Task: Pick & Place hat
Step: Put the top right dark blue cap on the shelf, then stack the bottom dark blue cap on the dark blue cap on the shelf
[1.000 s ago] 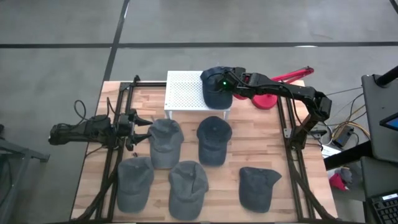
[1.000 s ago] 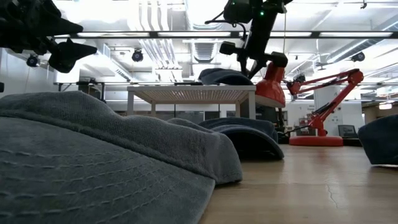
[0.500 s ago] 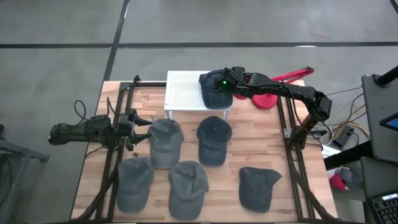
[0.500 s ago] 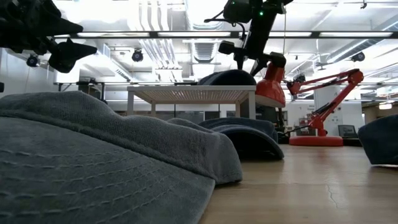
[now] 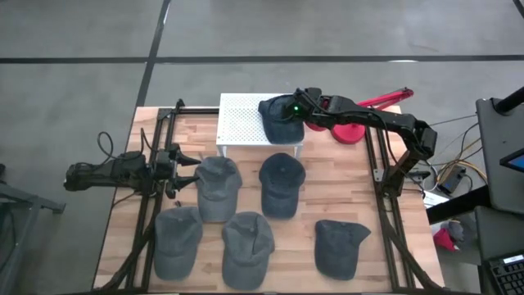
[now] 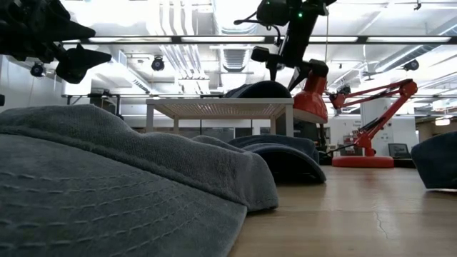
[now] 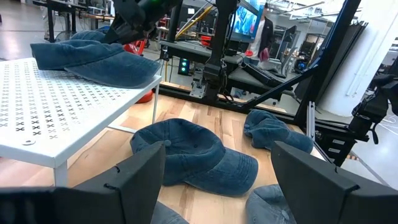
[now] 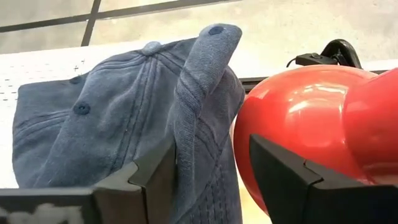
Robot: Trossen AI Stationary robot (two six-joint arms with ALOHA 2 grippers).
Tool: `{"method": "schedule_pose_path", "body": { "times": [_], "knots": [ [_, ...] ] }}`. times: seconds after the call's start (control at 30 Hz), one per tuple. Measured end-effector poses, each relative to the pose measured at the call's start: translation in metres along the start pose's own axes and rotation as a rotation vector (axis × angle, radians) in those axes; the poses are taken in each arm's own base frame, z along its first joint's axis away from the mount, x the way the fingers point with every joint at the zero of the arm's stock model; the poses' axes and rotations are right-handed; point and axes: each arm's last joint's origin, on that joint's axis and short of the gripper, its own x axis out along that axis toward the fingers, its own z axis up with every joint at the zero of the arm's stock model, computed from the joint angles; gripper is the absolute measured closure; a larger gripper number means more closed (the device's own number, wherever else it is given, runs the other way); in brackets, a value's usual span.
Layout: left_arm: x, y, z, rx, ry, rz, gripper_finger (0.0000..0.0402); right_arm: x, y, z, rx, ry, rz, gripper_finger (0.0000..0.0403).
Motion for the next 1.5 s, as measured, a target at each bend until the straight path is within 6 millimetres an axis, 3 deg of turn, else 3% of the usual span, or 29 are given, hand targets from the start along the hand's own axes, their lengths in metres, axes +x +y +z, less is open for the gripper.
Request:
{"method": "schedule_pose_path", "body": {
  "times": [0.33, 0.7, 1.0, 1.5],
  "knots": [
    [0.0, 0.0, 0.0, 0.0, 0.0, 0.0, 0.0106, -0.012, 0.006, 0.009, -0.045, -0.016, 0.046, 0.0193],
    [0.0, 0.0, 0.0, 0.0, 0.0, 0.0, 0.0106, -0.046, 0.018, 0.006, -0.14, 0.077, 0.219, 0.0196],
    [0.0, 0.0, 0.0, 0.0, 0.0, 0.0, 0.0106, -0.085, 0.01, -0.018, -0.273, 0.232, 0.284, 0.0198],
    [0.0, 0.0, 0.0, 0.0, 0.0, 0.0, 0.0106, -0.134, -0.007, -0.086, -0.463, 0.664, 0.24, 0.02]
  ]
}}
